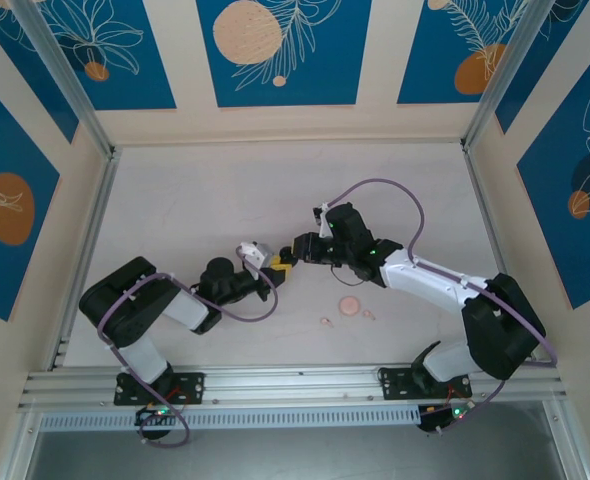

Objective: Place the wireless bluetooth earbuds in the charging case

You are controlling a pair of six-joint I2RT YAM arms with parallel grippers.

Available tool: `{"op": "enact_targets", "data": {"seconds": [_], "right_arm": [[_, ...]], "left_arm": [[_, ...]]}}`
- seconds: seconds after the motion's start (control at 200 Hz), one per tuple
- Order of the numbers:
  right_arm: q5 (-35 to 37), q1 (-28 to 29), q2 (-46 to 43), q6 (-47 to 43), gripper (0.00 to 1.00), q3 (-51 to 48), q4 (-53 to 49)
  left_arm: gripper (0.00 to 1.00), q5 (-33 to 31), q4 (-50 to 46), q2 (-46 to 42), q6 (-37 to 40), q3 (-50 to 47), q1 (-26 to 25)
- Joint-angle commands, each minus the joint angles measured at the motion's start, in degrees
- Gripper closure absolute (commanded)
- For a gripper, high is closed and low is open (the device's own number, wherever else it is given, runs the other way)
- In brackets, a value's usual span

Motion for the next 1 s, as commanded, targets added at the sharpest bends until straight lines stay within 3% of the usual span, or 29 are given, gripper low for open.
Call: {"op": "enact_targets", "data": {"seconds": [0.0, 0.995], "right_arm": [[0.5, 0.3, 1.0, 0.4, 0.81, 0.0, 2.4], [-0.6, 0.3, -1.9, -0.8, 0.81, -4.6, 2.3]], "left_arm": [[0.92, 1.4, 3.6, 0.5, -1.2, 0.6, -0.7], [0.92, -0.3, 6.0, 0.7, -2.3, 0.9, -0.7]]}}
